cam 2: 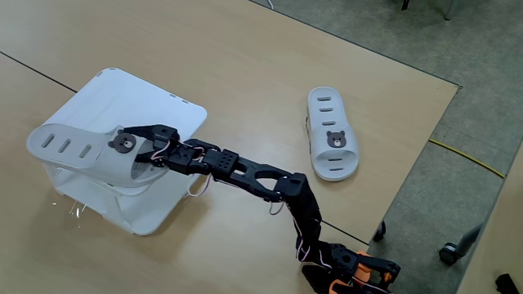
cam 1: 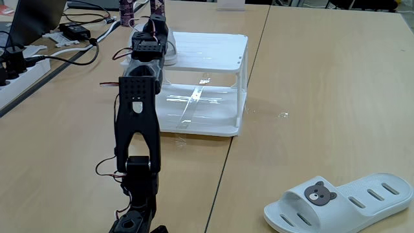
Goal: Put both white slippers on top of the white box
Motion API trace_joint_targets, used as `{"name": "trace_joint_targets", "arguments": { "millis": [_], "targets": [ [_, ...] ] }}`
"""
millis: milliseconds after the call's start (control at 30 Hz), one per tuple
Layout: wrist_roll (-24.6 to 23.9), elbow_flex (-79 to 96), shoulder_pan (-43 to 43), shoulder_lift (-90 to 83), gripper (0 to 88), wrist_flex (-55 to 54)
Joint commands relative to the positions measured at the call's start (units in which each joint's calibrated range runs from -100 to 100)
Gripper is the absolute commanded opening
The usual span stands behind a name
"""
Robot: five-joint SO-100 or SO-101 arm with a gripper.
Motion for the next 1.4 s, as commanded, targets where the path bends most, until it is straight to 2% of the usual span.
{"name": "trace_joint_targets", "arguments": {
  "millis": [0,400,433,500,567,700,833,900,1000,1067,1233,1367],
  "targets": [
    [0.4,5.4,0.4,-13.9,32.6,0.1],
    [0.4,23.1,0.4,-31.2,31.0,-0.7],
    [0.4,21.0,0.4,-31.8,28.1,-0.8],
    [0.4,14.4,0.4,-31.4,16.4,-1.1],
    [0.4,12.4,0.7,-31.9,1.6,-7.7],
    [0.4,13.7,4.7,-32.3,0.8,-29.6],
    [0.4,23.0,5.0,-34.1,0.8,-62.2],
    [0.4,28.3,5.6,-34.8,0.8,-72.1],
    [0.4,39.9,5.5,-39.1,0.8,-81.3],
    [0.4,54.5,5.5,-45.9,0.8,-87.5],
    [0.4,88.0,5.6,-65.8,0.8,-88.2],
    [0.4,109.5,5.6,-69.6,0.8,-88.1]
  ]
}}
